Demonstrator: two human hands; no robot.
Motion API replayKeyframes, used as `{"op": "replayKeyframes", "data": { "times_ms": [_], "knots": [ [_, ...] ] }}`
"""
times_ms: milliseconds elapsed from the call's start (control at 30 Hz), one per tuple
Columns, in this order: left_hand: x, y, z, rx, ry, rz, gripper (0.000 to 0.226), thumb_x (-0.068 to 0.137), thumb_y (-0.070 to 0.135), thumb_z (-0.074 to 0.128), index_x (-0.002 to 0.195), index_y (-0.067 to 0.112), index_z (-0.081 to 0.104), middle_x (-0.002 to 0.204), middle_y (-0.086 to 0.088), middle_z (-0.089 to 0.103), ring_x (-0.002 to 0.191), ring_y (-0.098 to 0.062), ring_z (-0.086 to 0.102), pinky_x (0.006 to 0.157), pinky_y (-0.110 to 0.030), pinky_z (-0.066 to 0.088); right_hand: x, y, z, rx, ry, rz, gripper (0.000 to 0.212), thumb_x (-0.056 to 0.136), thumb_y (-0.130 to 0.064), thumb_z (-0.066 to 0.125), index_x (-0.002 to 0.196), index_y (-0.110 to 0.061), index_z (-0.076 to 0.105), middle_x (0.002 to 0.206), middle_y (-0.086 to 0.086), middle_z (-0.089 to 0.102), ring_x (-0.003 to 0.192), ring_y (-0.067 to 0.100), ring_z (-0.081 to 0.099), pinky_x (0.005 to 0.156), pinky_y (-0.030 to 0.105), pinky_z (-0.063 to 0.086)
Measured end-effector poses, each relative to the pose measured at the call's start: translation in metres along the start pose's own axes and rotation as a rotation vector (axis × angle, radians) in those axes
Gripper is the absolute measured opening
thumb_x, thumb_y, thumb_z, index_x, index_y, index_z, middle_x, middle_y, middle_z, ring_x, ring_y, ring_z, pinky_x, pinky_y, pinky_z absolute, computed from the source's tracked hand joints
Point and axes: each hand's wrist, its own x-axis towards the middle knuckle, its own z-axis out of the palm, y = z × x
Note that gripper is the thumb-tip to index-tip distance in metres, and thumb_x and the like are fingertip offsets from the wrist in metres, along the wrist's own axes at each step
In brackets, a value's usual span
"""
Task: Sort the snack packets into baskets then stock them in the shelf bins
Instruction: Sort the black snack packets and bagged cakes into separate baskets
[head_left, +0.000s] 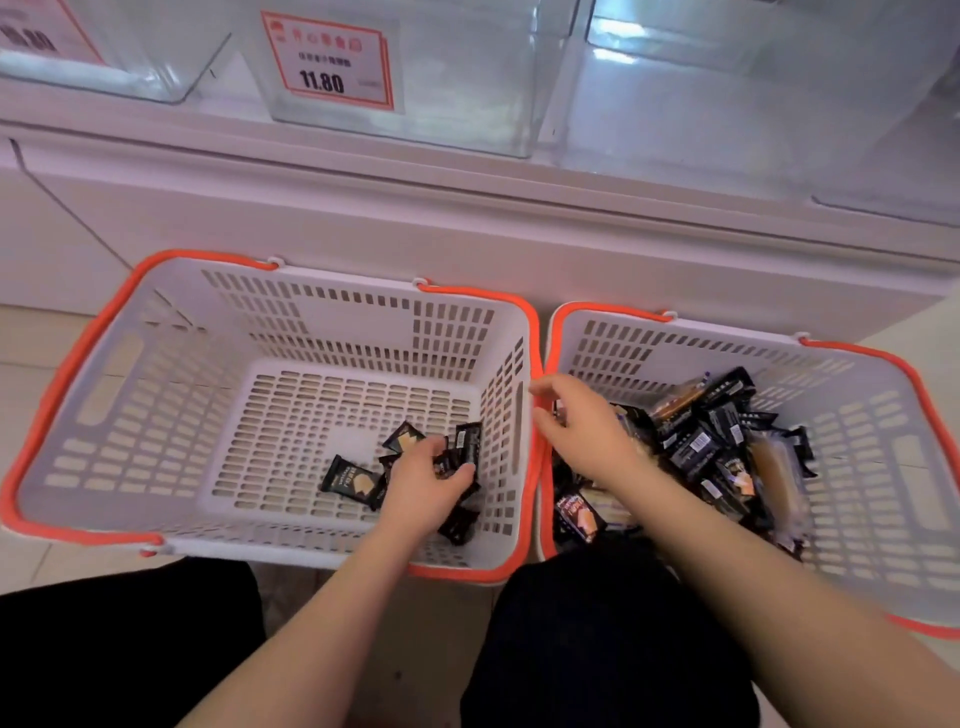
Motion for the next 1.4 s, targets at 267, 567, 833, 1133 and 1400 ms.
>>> {"op": "replayKeyframes", "data": {
  "times_ms": [267,567,833,1133,1400],
  "knots": [
    [-0.005,0.108,0.036,0.164,-0.122,0.723,0.023,0.091,0.015,0.051,0.11,0.013,0.062,0.113,0.0,0.062,0.109,-0.013,0.051,0.091,-0.015,0.032,-0.07,0.126,-0.016,0.017,-0.092,0.58,0.018,0.091,-0.019,0.055,0.104,-0.009,0.062,0.108,0.011,0.066,0.101,0.029,0.06,0.081,0.032,0.043],
    [0.031,0.1,0.134,1.209,-0.594,0.798,0.032,0.09,0.007,0.045,0.121,0.008,0.049,0.118,-0.012,0.053,0.108,-0.03,0.051,0.069,-0.037,0.036,-0.075,0.188,-0.012,-0.162,-0.407,0.529,0.027,0.089,-0.029,0.06,0.11,-0.013,0.065,0.111,0.011,0.066,0.102,0.026,0.059,0.084,0.029,0.043],
    [0.058,0.08,0.175,1.45,-0.727,0.681,0.049,0.09,0.008,0.052,0.136,0.006,0.036,0.134,-0.014,0.042,0.12,-0.028,0.042,0.093,-0.036,0.039,-0.053,0.188,0.032,-0.236,-0.761,0.387,0.068,0.073,-0.066,0.061,0.118,-0.016,0.054,0.115,0.002,0.061,0.1,0.021,0.058,0.084,0.036,0.05],
    [0.071,0.074,0.191,1.541,-0.751,0.724,0.052,0.088,0.02,0.058,0.135,0.01,0.039,0.135,-0.012,0.041,0.123,-0.028,0.039,0.097,-0.037,0.036,-0.052,0.18,0.021,-0.472,-0.616,0.263,0.02,0.087,-0.03,0.055,0.098,-0.013,0.056,0.097,0.006,0.061,0.079,0.023,0.055,0.065,0.031,0.045],
    [0.088,0.09,0.188,1.173,-0.527,0.554,0.053,0.086,0.047,0.057,0.121,0.008,0.044,0.122,-0.011,0.051,0.11,-0.026,0.049,0.08,-0.035,0.043,-0.069,0.231,-0.035,0.02,-0.082,0.589,0.03,0.089,-0.02,0.05,0.117,-0.011,0.056,0.064,0.0,0.053,0.053,0.016,0.05,0.045,0.026,0.033]
  ]
}}
